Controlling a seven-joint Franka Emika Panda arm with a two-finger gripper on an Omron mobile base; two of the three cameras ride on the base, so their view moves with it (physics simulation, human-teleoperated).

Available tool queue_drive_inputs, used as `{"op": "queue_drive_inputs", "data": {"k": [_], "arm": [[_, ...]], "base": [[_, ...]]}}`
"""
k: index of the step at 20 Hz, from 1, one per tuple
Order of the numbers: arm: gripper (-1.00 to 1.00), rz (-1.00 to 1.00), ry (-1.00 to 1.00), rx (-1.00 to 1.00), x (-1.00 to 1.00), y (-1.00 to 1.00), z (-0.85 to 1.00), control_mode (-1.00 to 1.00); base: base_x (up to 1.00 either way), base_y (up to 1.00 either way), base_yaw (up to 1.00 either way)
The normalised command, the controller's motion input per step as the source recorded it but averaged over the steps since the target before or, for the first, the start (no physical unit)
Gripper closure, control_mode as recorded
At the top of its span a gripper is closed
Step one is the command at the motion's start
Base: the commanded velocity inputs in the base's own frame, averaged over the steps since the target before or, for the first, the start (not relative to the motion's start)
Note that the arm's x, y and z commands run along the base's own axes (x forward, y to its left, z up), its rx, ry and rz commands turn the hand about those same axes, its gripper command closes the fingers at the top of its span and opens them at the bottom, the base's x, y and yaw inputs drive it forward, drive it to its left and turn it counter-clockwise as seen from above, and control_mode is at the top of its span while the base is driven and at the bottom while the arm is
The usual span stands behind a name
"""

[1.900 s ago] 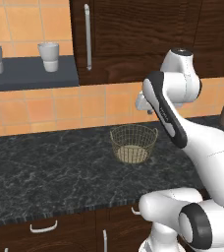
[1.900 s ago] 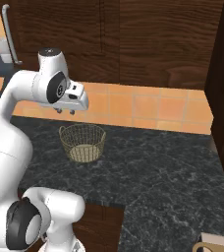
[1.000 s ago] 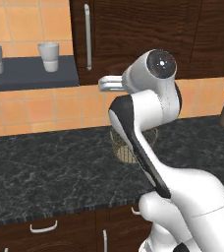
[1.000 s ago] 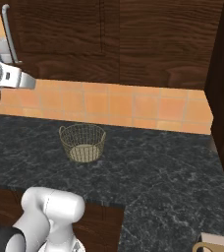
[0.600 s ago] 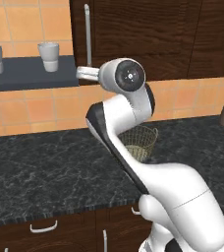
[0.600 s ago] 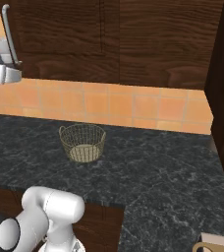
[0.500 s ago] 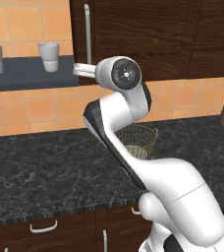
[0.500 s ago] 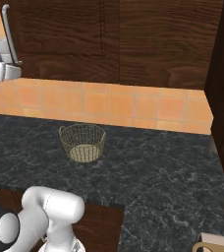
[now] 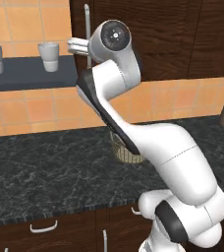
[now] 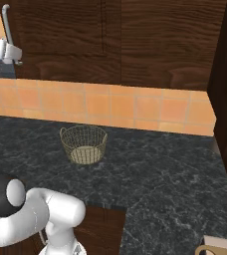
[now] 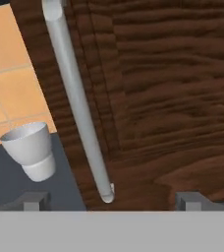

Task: Open the cabinet, pick up the bread from the cabinet and place it in the basket. Then move the basket to the dining counter.

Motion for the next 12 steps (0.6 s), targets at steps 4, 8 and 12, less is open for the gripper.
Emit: {"op": "queue_drive_inputs", "data": {"k": [4,8,12], "arm": [[-1.0,0.0,0.03,0.0,0.73,0.05,0.05,-1.0],[-1.0,0.0,0.03,0.0,0.36,0.21,0.0,-1.0],[-1.0,0.0,0.0,0.0,0.72,0.19,0.0,-1.0]], "base": [[0.0,0.0,0.0],[0.0,0.0,0.0],[0.0,0.0,0.0]]}}
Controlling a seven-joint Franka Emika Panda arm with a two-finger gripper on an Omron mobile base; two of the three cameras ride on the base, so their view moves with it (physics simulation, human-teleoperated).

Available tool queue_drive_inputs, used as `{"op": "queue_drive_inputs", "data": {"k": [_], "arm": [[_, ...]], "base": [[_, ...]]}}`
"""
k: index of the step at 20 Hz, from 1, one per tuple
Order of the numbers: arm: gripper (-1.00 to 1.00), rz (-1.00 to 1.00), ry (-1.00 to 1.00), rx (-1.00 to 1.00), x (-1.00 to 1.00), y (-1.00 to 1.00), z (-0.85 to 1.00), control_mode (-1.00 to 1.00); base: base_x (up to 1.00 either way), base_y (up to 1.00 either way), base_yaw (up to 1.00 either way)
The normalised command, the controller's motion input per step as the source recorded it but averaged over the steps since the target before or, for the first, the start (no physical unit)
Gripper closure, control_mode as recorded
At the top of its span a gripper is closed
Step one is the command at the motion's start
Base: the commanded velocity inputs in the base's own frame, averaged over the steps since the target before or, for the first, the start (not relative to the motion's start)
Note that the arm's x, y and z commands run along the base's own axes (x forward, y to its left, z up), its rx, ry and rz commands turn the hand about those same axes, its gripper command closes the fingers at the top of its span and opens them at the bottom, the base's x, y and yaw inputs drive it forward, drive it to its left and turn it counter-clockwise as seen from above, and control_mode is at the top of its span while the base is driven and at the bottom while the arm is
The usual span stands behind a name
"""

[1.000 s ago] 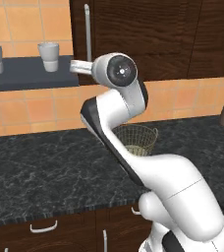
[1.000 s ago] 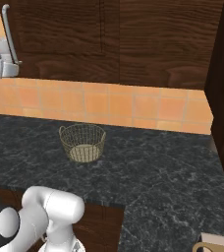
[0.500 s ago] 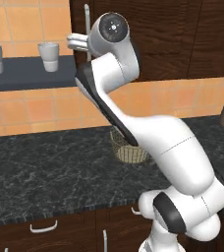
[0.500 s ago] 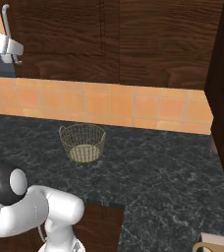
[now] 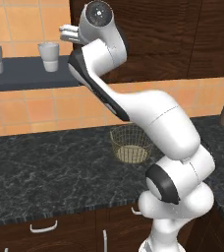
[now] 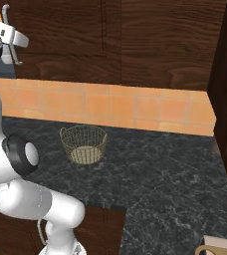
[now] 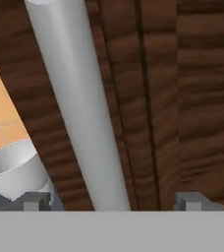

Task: Open the cabinet, pick up the bread from the cabinet and place it in the basket. Then move the basket to the dining counter.

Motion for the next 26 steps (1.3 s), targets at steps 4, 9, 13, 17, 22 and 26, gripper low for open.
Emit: {"op": "queue_drive_inputs", "data": {"k": [4,9,13,17,22,26], "arm": [[-1.0,0.0,0.0,0.0,0.54,0.03,-0.09,-1.0],[-1.0,0.0,0.0,0.0,0.54,0.11,-0.14,-1.0],[1.0,0.0,-0.11,0.0,0.19,0.01,-0.57,-1.0],[1.0,0.0,-0.23,0.0,0.37,0.0,-0.7,-1.0],[1.0,0.0,-0.1,0.01,0.61,-0.02,-0.15,-1.0],[1.0,0.0,0.0,0.07,-0.75,0.0,0.09,-1.0]], "base": [[0.0,0.0,0.0],[0.0,0.0,0.0],[0.0,0.0,0.0],[0.0,0.0,0.0],[0.0,0.0,0.0],[0.0,0.0,0.0]]}}
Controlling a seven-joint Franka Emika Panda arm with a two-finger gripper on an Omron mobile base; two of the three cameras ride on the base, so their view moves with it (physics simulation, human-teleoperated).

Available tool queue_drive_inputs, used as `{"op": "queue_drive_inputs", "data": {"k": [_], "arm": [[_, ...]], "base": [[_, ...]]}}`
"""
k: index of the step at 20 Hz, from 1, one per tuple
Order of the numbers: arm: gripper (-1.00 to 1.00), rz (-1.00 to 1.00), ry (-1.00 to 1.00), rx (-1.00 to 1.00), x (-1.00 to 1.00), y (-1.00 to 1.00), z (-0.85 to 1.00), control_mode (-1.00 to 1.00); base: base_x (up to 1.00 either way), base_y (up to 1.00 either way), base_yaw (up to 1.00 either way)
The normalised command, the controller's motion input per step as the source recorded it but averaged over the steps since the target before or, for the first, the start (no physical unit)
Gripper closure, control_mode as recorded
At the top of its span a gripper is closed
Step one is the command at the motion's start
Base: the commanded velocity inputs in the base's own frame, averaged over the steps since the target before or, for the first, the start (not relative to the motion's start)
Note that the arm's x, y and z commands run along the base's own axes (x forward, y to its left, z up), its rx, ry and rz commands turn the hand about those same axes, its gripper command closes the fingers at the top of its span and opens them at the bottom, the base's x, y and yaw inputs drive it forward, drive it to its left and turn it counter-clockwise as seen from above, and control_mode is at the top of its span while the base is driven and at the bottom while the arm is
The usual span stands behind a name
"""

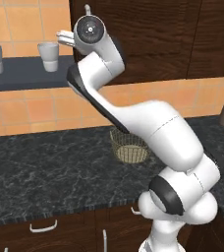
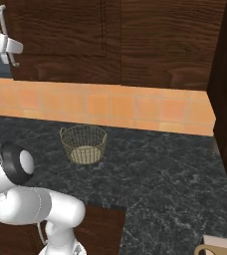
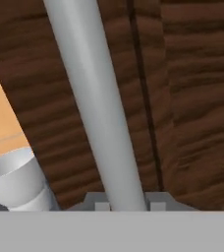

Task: Open the cabinet, pick up the bread from the cabinet and place it in the basket. Then move the basket to the dining counter.

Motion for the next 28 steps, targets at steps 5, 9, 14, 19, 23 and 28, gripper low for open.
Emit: {"op": "queue_drive_inputs", "data": {"k": [5,9,14,19,23,28], "arm": [[1.0,0.0,0.05,0.04,-1.0,0.0,0.06,-1.0],[1.0,0.0,0.03,0.03,-1.0,-0.2,0.0,-1.0],[1.0,0.0,0.05,0.02,-1.0,-0.3,0.0,-1.0],[1.0,0.0,0.1,0.02,-1.0,-0.43,0.0,-1.0],[1.0,0.0,0.11,0.02,-1.0,-0.51,0.0,-1.0],[-1.0,0.0,0.13,0.01,-1.0,-0.22,-0.23,-1.0]], "base": [[0.0,0.0,0.0],[0.0,0.0,0.0],[0.0,0.0,0.0],[0.0,0.0,0.0],[0.0,0.0,0.0],[0.0,0.0,0.0]]}}
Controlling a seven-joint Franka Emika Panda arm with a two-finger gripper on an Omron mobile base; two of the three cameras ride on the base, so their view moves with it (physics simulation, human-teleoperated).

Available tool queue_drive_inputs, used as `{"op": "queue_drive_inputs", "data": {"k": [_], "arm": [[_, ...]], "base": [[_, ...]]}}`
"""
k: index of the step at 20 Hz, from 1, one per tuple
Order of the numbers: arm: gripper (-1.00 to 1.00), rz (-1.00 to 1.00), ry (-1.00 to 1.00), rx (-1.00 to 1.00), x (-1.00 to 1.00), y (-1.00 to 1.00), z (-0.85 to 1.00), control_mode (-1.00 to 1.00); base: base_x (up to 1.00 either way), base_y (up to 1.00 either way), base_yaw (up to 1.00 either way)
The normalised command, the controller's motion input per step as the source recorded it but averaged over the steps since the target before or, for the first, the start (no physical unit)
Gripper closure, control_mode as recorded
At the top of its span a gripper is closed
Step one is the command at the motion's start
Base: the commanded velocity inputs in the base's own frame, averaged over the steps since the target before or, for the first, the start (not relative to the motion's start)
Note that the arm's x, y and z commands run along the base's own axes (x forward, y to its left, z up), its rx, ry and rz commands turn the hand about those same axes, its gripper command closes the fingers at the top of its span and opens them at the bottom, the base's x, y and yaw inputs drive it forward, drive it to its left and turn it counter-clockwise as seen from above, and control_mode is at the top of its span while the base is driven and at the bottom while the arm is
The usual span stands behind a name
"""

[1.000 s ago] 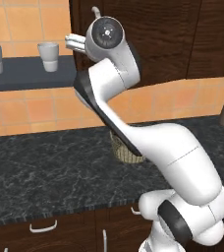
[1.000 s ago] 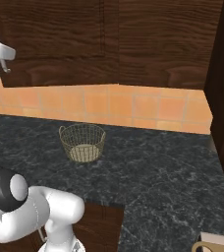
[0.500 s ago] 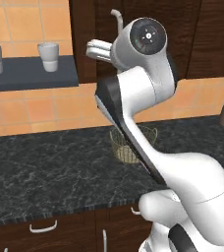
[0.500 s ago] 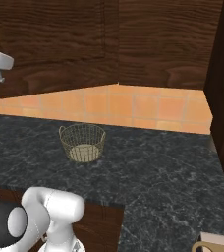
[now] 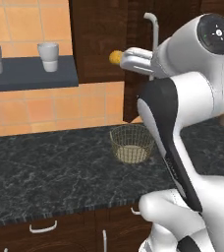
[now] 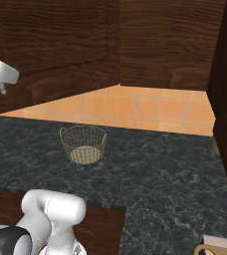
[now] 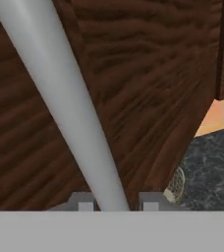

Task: Open the cabinet, pick up the bread from the cabinet and place it in the basket. Then move the basket to the dining counter.

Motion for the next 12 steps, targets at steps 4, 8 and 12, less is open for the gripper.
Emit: {"op": "queue_drive_inputs", "data": {"k": [4,8,12], "arm": [[-1.0,0.0,0.1,0.1,-1.0,-0.1,-0.04,-1.0],[-1.0,-0.04,0.13,0.13,-0.8,0.46,-0.28,-1.0],[-1.0,-0.29,0.06,0.23,0.06,1.0,-0.19,-1.0]], "base": [[0.0,0.0,0.0],[0.0,0.0,0.0],[0.0,0.0,0.0]]}}
